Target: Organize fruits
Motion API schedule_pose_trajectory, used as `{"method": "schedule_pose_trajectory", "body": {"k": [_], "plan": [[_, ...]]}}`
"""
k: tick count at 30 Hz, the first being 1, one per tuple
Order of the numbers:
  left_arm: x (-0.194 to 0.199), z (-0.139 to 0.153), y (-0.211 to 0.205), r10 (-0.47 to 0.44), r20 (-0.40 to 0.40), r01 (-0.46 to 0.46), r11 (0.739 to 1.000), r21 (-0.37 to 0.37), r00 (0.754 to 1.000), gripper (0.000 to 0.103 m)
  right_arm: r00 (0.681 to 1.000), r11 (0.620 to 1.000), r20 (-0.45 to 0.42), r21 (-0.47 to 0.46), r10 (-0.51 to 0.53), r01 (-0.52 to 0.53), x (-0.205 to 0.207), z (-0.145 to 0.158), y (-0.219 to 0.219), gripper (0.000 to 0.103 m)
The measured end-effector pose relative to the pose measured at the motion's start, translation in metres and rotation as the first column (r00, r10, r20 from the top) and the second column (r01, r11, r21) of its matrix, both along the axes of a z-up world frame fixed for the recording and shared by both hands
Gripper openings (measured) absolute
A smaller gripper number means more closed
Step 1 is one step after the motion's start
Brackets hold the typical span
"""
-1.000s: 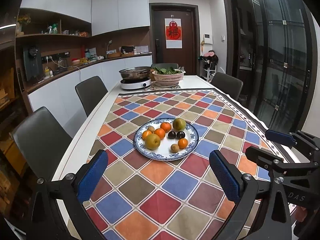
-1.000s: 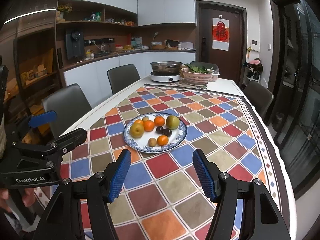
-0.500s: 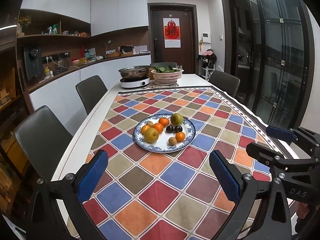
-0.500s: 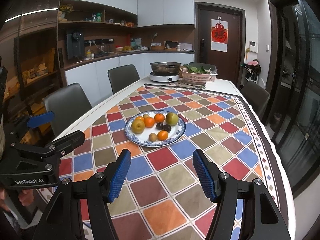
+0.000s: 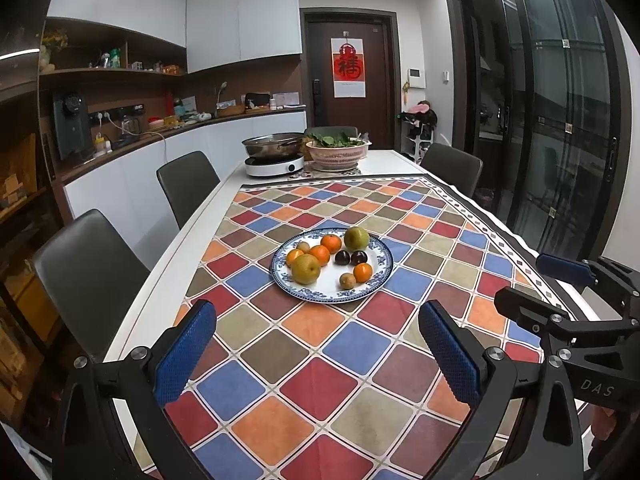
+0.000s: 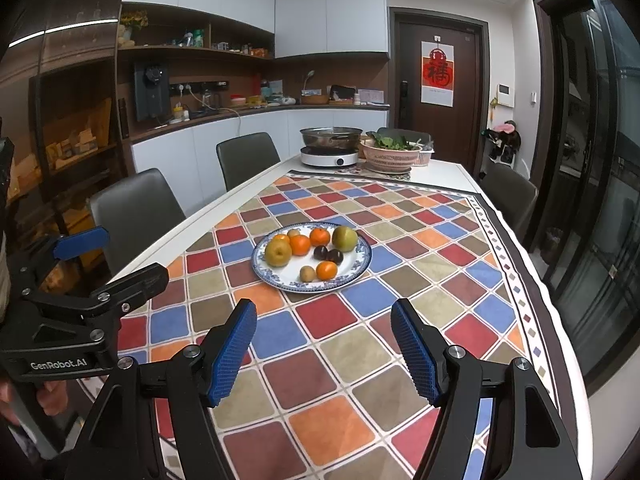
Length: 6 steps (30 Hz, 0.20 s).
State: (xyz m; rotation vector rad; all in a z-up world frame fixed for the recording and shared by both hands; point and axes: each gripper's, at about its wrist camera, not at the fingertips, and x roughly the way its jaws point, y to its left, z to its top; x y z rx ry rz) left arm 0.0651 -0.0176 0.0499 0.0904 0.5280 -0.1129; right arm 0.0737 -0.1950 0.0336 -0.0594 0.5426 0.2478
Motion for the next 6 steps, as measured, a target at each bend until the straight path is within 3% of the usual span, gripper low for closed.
{"method": "schedule_pose_trajectory", "body": {"k": [6], "plan": [[-0.0001,-0.0004,0.0005,0.005,-0.002,-0.005,1.0,-0.002,1.0,0.103,1.0,1.0,-0.003,-0.001,-0.003,0.003,-0.0041,-0.0003,0.0004,0.07]]}}
